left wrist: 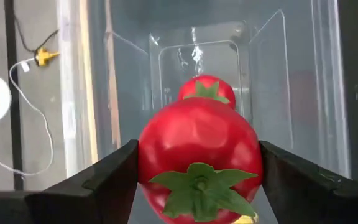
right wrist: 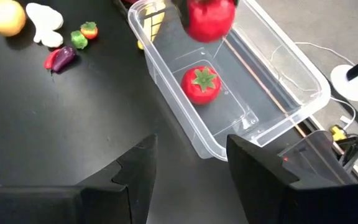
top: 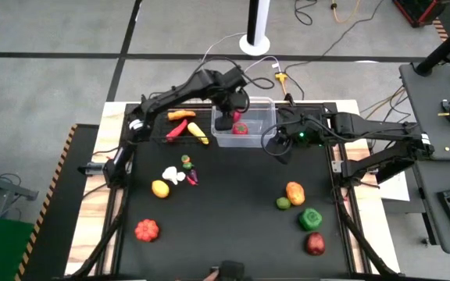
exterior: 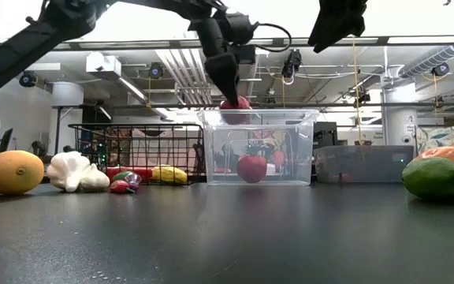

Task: Sort produce into baskets
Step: Put the red tomato into the transparent bin

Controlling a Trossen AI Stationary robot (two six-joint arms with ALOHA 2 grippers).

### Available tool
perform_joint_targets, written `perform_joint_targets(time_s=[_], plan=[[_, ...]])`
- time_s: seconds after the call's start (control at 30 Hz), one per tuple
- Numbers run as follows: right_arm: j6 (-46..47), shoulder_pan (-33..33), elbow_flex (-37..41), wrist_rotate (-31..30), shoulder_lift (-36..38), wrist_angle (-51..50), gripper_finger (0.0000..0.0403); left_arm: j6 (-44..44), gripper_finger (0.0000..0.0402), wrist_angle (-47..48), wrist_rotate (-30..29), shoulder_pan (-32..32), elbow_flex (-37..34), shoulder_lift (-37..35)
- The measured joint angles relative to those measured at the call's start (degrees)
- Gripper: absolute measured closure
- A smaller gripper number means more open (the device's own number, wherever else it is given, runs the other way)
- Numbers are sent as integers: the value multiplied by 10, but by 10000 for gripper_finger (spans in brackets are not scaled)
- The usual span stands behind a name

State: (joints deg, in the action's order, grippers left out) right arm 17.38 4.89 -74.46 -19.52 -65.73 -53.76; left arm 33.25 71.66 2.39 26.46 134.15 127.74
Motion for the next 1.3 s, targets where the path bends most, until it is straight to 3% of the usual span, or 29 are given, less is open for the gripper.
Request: perform_joint_targets(time_s=[0.43,0.63,0.9,1.3], plan=[[-16,0,0,-1,0,0,218,1,127,-25,-2,3,-57,-7],[-16,0,0,-1,0,0,218,-66,127,-99,-4,3,-93,-7],[-16,0,0,-1,0,0,218,-121,127,-123,-6,3,-130,-7],[-16,0,0,-1,0,0,218,-133,117,-122,-40,2,-134,2]])
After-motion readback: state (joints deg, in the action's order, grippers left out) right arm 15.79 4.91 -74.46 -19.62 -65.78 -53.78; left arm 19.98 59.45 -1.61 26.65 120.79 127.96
